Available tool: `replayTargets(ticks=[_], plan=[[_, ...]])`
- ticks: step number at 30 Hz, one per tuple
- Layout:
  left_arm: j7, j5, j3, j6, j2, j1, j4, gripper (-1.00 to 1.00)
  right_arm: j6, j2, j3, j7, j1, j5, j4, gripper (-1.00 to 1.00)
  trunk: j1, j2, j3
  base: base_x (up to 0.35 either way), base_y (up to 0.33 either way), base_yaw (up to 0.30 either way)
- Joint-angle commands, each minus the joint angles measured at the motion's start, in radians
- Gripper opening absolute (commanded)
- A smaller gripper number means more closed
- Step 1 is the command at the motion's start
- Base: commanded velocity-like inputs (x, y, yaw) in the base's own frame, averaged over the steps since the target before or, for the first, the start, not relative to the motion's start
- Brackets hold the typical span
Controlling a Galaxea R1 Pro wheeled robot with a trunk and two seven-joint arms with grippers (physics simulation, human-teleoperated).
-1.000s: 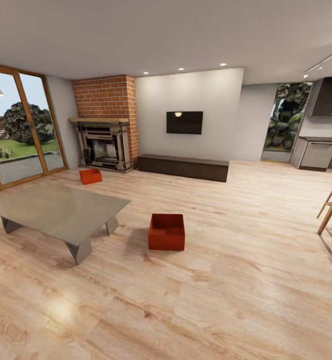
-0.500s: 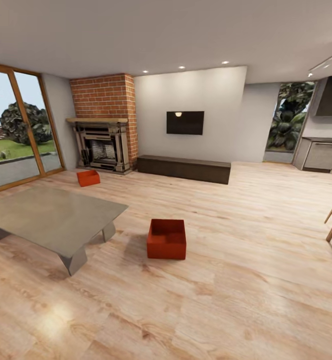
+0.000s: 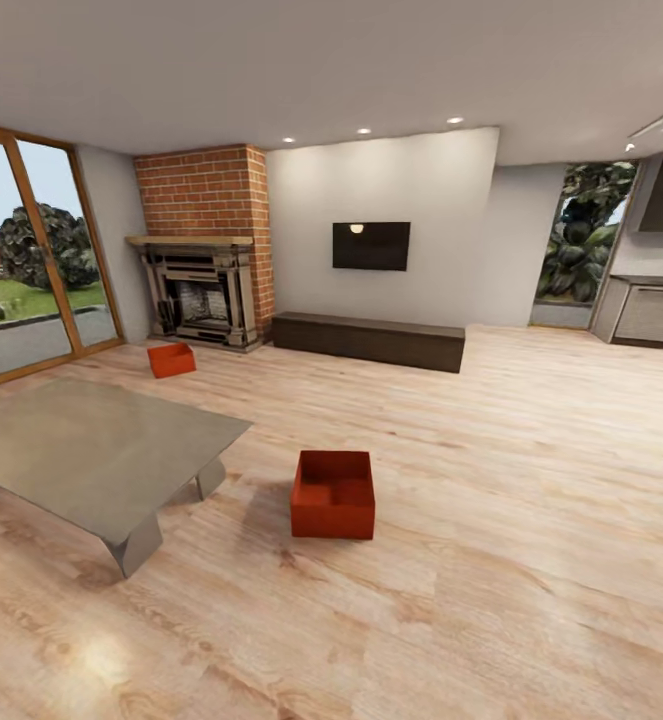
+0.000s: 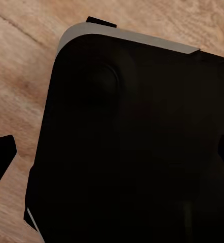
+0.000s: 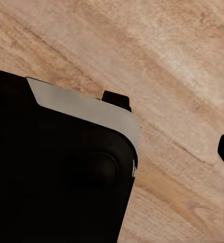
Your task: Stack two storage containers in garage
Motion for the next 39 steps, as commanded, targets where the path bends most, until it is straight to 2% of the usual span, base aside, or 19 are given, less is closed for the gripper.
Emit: replayTargets(ticks=[1, 39], plan=[[0.0, 0.005, 0.0, -0.003, -0.001, 0.0, 0.0, 1.0, -0.005, 0.0, 0.008, -0.002, -0.001, -0.005, 0.003, 1.0, 0.001, 0.0, -0.001, 0.324, 0.0, 0.0], [0.0, 0.003, 0.0, -0.005, -0.002, 0.0, 0.0, 1.0, -0.006, 0.0, 0.008, -0.003, -0.001, -0.005, 0.003, 1.0, 0.001, 0.0, -0.001, 0.323, 0.006, 0.0]])
